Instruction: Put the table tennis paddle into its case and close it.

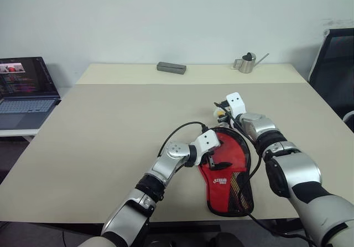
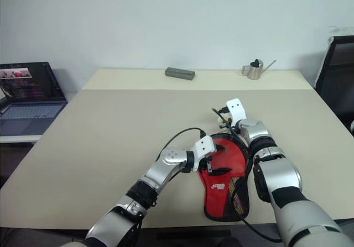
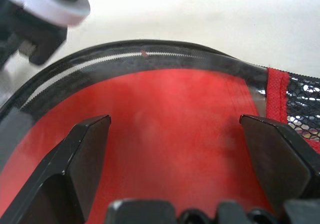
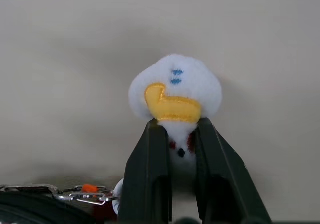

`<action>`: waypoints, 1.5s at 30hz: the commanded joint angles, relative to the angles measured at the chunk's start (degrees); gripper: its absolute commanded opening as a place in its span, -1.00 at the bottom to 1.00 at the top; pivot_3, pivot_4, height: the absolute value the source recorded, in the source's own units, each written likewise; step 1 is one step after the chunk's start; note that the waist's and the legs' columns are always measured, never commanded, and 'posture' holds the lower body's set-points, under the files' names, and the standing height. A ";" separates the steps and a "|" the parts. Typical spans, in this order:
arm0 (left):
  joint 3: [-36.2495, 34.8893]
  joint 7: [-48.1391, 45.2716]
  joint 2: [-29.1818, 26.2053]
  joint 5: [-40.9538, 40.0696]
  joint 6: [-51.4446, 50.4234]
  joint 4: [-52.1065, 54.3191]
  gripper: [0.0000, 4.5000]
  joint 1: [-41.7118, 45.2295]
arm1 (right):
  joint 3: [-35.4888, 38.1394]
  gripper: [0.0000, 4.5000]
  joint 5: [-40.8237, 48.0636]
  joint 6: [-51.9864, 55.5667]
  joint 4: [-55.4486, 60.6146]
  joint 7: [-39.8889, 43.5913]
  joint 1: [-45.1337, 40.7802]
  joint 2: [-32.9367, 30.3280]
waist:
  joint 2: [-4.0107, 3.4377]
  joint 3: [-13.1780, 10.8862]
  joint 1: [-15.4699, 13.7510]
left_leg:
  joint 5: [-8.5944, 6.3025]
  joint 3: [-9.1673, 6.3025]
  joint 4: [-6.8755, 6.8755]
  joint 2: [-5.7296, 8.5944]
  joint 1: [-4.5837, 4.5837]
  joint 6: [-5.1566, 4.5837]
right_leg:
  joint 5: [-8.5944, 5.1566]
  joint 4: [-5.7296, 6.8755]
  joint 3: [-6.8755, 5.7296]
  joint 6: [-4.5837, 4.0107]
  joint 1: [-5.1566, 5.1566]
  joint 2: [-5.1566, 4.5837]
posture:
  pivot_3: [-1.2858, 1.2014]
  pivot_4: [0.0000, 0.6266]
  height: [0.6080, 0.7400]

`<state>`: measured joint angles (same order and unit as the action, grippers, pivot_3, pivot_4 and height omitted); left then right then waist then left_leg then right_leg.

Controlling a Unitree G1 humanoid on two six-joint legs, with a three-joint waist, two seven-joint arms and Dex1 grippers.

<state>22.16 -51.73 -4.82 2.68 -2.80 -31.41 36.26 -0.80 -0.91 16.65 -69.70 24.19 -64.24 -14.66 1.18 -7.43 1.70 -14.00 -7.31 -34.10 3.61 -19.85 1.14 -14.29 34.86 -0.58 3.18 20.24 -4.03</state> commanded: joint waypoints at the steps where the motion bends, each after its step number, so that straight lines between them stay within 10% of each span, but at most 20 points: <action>1: 2.27 -0.39 -0.41 2.21 -0.51 -3.89 1.00 -1.95 | 1.88 -0.91 0.71 0.39 3.98 0.15 -0.63 -3.64 | 0.00 0.00 -0.02 | 0.00 0.00 0.00 0.00 0.00 0.00 | 0.00 -0.01 0.00 0.00 0.00 0.00 | 0.03 -0.52 1.00; 12: 1.73 0.97 0.29 2.69 0.31 -7.46 1.00 -0.70 | 1.59 -0.91 0.40 6.59 14.92 6.35 2.21 -10.47 | 0.03 0.16 -0.36 | 0.00 -0.01 -0.02 0.03 -0.02 -0.01 | -0.15 -0.04 -0.04 0.24 -0.06 -0.05 | 0.03 -0.52 1.00; 26: 2.27 1.34 1.41 3.19 1.24 -10.23 1.00 0.37 | -1.75 -0.91 6.60 30.45 60.32 28.77 29.16 -29.18 | 0.05 0.21 -1.57 | -0.01 0.00 -0.19 -0.02 -0.05 -0.01 | -0.28 -0.14 -0.09 0.46 -0.19 -0.07 | 0.03 -0.52 1.00; 45: 5.96 -0.12 2.12 5.95 5.76 -15.39 1.00 1.54 | 10.75 -0.92 25.78 42.89 87.44 39.69 56.54 -46.10 | 0.40 0.22 -2.59 | -0.11 -0.15 -0.19 -0.11 -0.13 -0.06 | -0.33 -0.75 -0.36 0.63 -0.30 -0.08 | 0.03 -0.52 1.00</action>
<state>24.39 -51.53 -1.64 3.59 4.24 -41.23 40.41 7.04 22.72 58.43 14.82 62.54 -8.52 -59.04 1.58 -7.21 -0.89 -14.13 -7.43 -34.29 3.51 -19.98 1.06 -14.62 34.10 -0.93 3.81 19.93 -4.12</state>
